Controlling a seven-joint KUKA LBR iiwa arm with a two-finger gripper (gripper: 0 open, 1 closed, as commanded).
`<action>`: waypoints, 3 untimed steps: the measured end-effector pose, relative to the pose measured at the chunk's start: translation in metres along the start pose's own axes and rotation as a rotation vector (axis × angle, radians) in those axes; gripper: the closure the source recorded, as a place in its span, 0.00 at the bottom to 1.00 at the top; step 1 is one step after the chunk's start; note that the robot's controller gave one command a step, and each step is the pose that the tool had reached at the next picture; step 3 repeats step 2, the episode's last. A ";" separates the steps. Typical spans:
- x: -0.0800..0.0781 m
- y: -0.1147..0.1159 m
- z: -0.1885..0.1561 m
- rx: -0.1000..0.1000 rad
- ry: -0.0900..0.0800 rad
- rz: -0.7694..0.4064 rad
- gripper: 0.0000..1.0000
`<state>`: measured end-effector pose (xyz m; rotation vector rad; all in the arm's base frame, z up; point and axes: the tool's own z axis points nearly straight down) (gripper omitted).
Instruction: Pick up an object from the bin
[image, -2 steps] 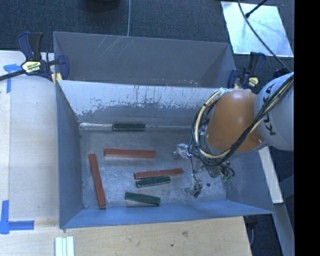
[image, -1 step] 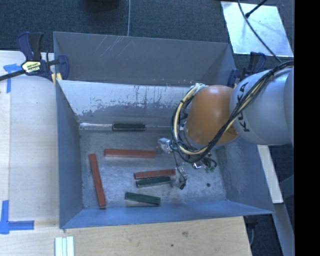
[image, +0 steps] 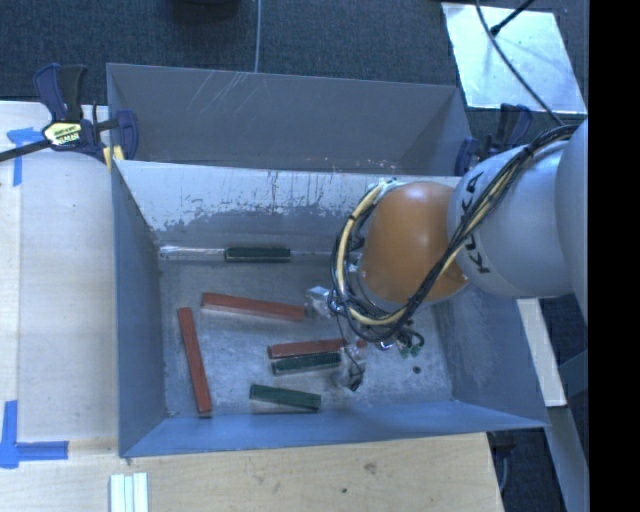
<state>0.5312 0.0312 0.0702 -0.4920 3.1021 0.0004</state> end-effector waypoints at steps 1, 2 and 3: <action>-0.001 -0.001 0.000 0.001 -0.002 0.001 1.00; 0.015 0.007 -0.223 0.005 -0.010 -0.323 1.00; 0.015 0.007 -0.223 0.005 -0.010 -0.323 1.00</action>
Offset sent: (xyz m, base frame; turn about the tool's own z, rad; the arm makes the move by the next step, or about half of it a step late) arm 0.0000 0.0000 0.0000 0.0000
